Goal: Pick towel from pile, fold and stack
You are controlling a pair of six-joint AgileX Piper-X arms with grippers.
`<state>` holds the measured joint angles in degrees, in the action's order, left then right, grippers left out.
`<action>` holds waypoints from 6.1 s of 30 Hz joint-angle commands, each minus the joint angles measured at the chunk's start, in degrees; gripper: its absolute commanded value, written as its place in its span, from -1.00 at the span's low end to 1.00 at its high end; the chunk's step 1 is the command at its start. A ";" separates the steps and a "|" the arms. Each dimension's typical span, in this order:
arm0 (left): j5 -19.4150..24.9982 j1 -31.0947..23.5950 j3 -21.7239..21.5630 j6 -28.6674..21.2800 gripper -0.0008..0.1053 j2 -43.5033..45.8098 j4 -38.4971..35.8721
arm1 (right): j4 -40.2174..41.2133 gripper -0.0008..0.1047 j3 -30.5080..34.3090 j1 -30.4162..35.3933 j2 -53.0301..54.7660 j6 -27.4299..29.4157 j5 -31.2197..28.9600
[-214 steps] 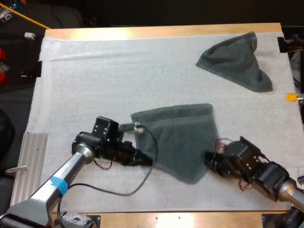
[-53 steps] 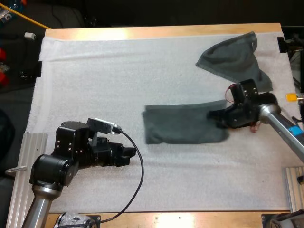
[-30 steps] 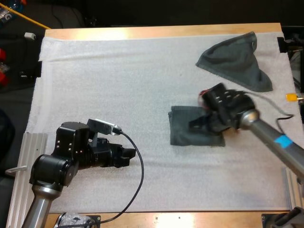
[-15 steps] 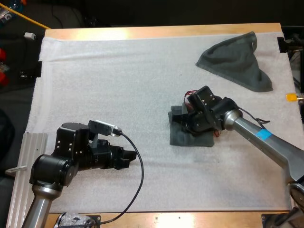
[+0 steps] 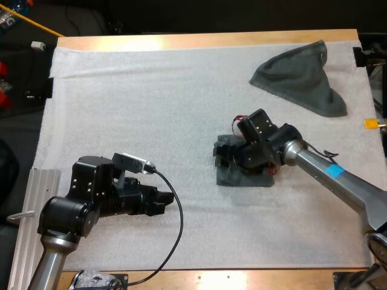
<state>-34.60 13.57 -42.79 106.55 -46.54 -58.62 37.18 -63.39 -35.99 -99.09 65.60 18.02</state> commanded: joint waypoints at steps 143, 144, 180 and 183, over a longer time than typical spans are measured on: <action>-2.47 18.90 -22.89 21.85 -0.87 -60.27 23.04 | 30.84 0.24 0.21 -4.35 44.70 9.20 -19.58; -0.82 18.69 -22.89 20.43 -0.95 -59.62 22.09 | 30.84 0.24 0.21 -4.35 44.70 9.20 -19.58; 43.70 -17.45 -23.08 -15.57 -0.63 -48.89 -6.56 | 24.33 0.24 0.21 -4.35 44.70 9.20 -11.32; 44.62 -17.45 -23.08 -15.57 0.01 -48.77 -6.56 | 24.33 0.24 0.21 -4.35 44.70 9.20 -11.32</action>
<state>8.97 -3.94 -65.51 90.97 -96.14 -64.51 61.91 -63.27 -40.39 -54.63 74.62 6.19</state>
